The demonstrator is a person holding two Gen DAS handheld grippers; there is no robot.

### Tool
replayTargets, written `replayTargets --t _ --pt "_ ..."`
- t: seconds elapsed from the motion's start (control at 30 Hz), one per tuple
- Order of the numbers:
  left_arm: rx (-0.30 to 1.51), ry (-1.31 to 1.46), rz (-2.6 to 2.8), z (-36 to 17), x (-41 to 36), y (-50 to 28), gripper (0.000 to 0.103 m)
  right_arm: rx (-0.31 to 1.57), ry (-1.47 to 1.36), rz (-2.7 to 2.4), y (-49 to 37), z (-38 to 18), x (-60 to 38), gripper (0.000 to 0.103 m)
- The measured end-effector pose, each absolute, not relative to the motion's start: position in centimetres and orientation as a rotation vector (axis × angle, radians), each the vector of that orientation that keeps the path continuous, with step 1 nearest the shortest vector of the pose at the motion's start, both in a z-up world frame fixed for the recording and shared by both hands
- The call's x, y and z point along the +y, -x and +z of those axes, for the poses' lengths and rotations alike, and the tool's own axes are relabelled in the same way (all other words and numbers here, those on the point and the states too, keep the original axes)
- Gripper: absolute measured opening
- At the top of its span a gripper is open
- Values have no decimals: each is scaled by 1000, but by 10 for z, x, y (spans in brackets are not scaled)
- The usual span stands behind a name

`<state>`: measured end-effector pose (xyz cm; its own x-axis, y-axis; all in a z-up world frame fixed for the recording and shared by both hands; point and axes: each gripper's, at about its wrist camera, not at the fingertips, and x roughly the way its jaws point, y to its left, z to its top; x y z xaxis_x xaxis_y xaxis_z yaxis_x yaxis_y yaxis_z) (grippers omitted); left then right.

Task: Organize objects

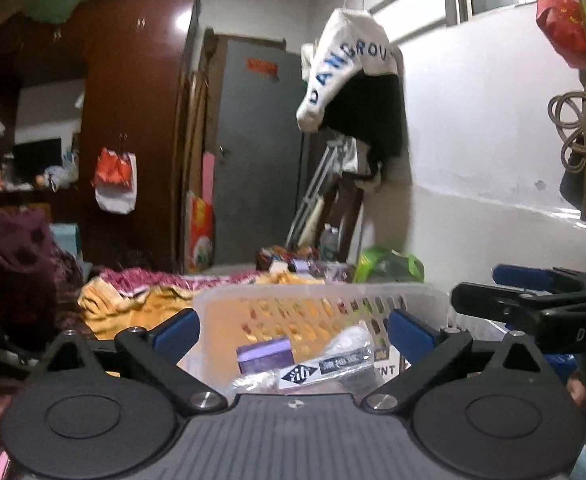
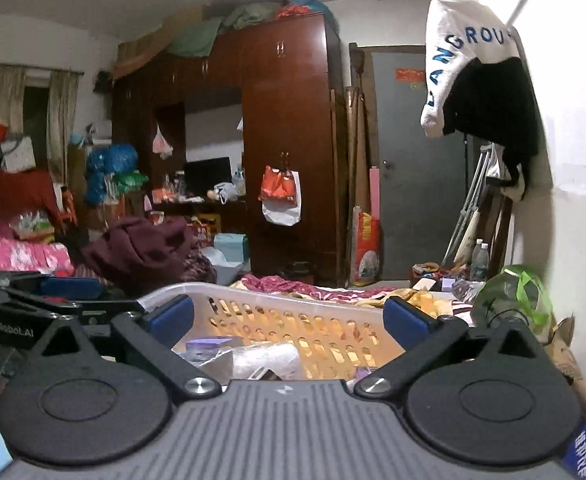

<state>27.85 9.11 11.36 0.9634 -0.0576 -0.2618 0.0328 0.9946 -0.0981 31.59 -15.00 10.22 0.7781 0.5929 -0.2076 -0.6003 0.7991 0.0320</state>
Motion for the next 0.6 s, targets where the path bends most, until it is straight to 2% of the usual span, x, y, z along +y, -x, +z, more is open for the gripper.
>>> replayTargets --t 0.27,0.4,0.6 --pt "206 51 -59 119 84 -240 101 225 201 414 -281 100 -158 103" --pt "238 32 -55 116 76 -231 101 266 139 495 -269 94 -175 103" --pt "251 18 -66 112 68 -218 101 220 169 487 -253 92 -178 103"
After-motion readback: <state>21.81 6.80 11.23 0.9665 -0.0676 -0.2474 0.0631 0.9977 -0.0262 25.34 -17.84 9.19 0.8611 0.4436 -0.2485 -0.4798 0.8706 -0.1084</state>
